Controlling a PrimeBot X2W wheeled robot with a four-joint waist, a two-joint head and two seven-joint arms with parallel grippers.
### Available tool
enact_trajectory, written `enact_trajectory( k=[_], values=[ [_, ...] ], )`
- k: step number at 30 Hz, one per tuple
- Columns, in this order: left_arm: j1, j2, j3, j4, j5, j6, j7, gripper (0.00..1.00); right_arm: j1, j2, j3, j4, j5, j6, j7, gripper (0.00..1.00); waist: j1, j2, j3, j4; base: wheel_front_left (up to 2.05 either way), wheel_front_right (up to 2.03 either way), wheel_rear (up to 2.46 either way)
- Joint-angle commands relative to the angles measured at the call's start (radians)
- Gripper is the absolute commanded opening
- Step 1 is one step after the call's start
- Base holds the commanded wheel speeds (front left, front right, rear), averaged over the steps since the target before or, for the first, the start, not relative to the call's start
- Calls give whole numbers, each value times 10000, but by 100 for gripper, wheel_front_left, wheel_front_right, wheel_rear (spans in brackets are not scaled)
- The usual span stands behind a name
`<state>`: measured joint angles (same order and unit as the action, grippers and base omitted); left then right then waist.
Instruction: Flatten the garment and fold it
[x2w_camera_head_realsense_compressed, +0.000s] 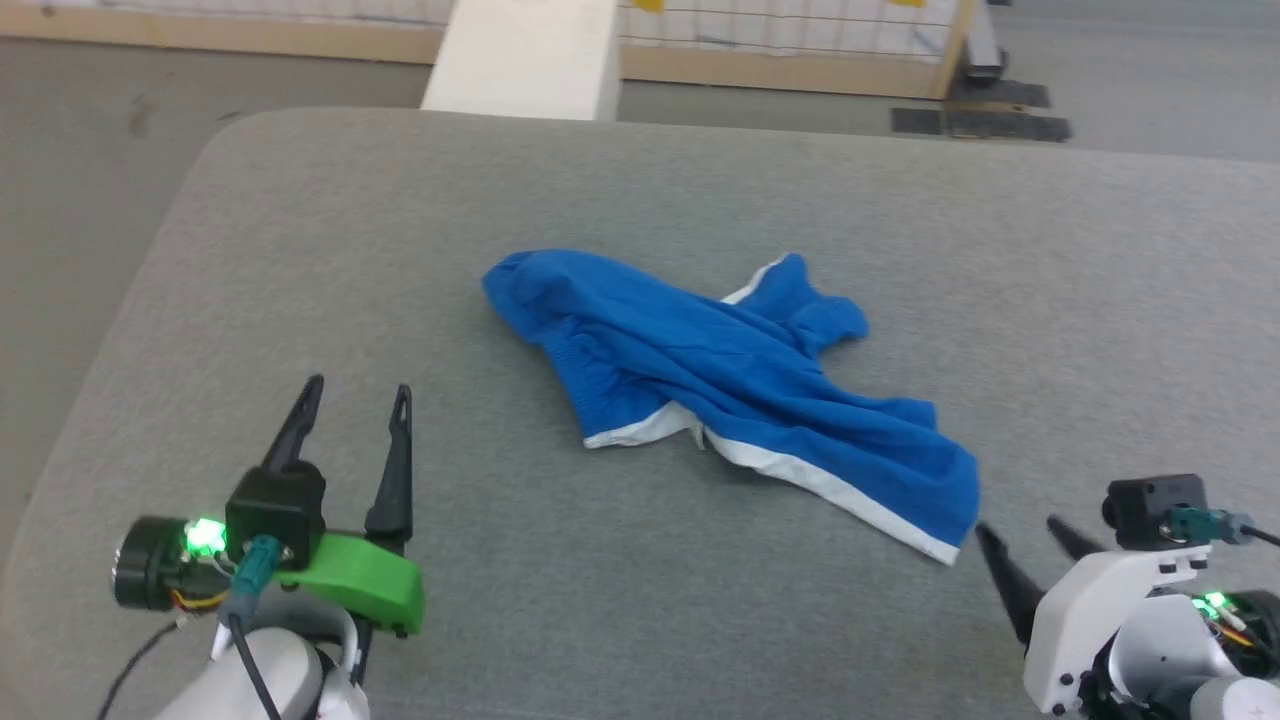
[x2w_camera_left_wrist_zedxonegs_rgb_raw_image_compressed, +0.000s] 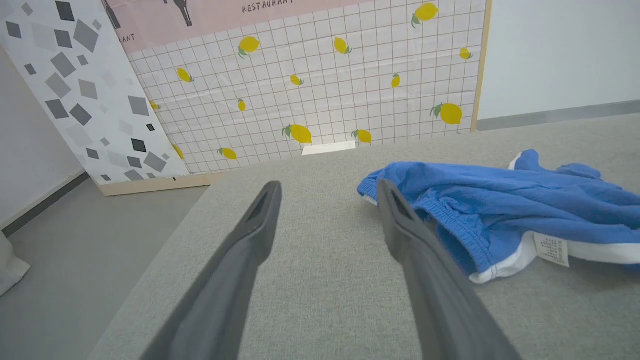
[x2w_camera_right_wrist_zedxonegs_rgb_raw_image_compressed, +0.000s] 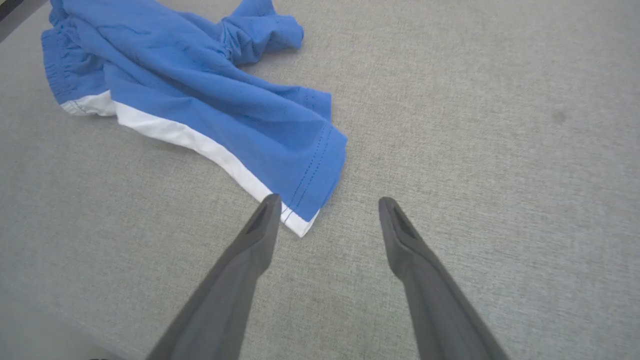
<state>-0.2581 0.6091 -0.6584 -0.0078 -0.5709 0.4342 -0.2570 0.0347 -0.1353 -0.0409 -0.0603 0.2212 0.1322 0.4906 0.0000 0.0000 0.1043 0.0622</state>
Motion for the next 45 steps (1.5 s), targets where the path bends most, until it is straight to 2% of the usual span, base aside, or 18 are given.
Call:
enact_trajectory(
  k=[1,6,9,14,19,20,21,22,28,38,39,40,45],
  values=[
    [166,-83,66,-75,138,105,-43,100,-36,37,-50,76,241,-15,444,100,0,0,77,413,0,0,0],
    [147,-317,21,-129,336,-42,-45,100,-511,415,-598,612,528,-15,1947,100,0,0,317,904,0,0,0],
    [-28,-442,-30,-66,420,-188,-46,100,-780,624,-996,984,537,-15,2483,100,0,0,450,1175,0,0,0],
    [-230,-549,-10,39,523,-300,-46,100,-1139,789,-1484,1397,-71,-15,2646,100,0,0,683,1564,0,0,0],
    [-171,-601,83,104,555,-345,-46,100,-1159,835,-1287,1731,-434,-15,2602,100,0,0,867,1760,0,0,0],
    [-156,-611,99,114,563,-355,-46,100,-1137,837,-1237,1786,-478,-15,2596,47,0,0,879,1769,0,0,0],
    [-135,-624,118,127,576,-368,-46,100,-1110,840,-1199,1838,-505,-15,2568,11,0,0,874,1771,0,0,0],
    [-110,-631,132,143,584,-376,-46,100,-1092,842,-1186,1869,-527,-15,2525,0,0,0,847,1755,0,0,0],
    [47,-680,116,301,511,-503,-47,100,-1026,772,-1471,1672,-727,-15,2146,0,0,0,545,1411,0,0,0],
    [60,-955,-202,516,313,-817,36,100,-797,-277,-2078,917,48,-15,2679,0,0,0,333,541,0,0,0],
    [49,-985,-254,527,304,-858,58,100,-814,-272,-2042,962,101,-15,2684,35,0,0,351,478,0,0,0],
    [38,-1010,-289,524,293,-886,79,100,-848,-299,-1988,965,95,-15,2598,100,0,0,374,439,0,0,0],
    [-9,-1176,-564,532,159,-1183,276,100,-1062,-571,-1412,798,227,-15,1325,100,0,0,366,257,0,0,0]
  ],
)
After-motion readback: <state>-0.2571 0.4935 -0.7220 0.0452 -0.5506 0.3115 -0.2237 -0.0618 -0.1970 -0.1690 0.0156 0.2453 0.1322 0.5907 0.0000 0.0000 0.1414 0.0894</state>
